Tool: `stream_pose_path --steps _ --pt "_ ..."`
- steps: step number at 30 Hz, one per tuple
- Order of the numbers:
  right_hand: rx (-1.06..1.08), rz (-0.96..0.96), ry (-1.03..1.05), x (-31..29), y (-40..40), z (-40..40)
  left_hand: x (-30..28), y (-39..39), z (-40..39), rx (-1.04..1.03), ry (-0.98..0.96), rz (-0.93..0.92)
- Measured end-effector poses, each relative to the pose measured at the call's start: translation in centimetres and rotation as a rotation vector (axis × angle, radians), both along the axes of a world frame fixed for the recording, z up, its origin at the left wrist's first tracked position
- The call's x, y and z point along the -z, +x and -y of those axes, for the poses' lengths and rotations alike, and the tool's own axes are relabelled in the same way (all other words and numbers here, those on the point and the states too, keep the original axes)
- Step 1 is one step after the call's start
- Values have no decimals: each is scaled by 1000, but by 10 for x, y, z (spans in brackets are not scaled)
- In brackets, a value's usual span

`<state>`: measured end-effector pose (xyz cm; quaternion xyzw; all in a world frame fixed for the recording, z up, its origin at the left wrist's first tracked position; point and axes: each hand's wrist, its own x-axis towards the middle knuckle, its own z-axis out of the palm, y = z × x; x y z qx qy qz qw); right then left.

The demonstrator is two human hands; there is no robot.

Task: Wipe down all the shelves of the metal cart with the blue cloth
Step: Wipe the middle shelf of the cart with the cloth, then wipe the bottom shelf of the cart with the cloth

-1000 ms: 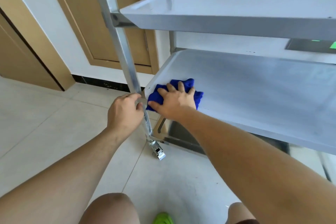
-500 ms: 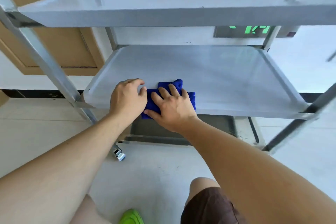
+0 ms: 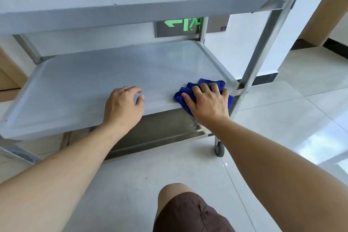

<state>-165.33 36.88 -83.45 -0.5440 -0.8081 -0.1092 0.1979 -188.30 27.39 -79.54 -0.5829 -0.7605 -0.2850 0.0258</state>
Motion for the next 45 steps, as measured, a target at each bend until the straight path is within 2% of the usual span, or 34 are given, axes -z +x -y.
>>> stream_pose_path --steps 6,10,12,16,19,22,29,33,40,42,45 --pt "143 -52 -33 -4 30 -15 9 6 -5 49 20 -3" --pt "208 -230 -86 -1 25 3 11 1 3 24 60 26" --pt "180 -324 -148 9 13 23 11 -4 10 -13 83 40" --pt "27 -368 -240 34 -20 63 1 -24 34 9 153 40" --pt "-75 -309 -319 55 -46 87 -4 -43 64 68 176 27" --pt "-103 -325 -386 75 -75 103 5 -65 99 85 78 -2" --pt "-279 -189 -446 105 -141 118 62 -124 156 -111 -174 42" --pt "-394 -77 -423 116 -185 118 98 -157 167 -244 -326 102" --pt "-464 -39 -271 136 -260 106 153 -203 151 -224 -360 148" --pt "-508 36 -329 153 -279 105 169 -211 138 -217 -395 164" --pt "-558 282 -510 194 -292 109 194 -221 124 -208 -428 119"
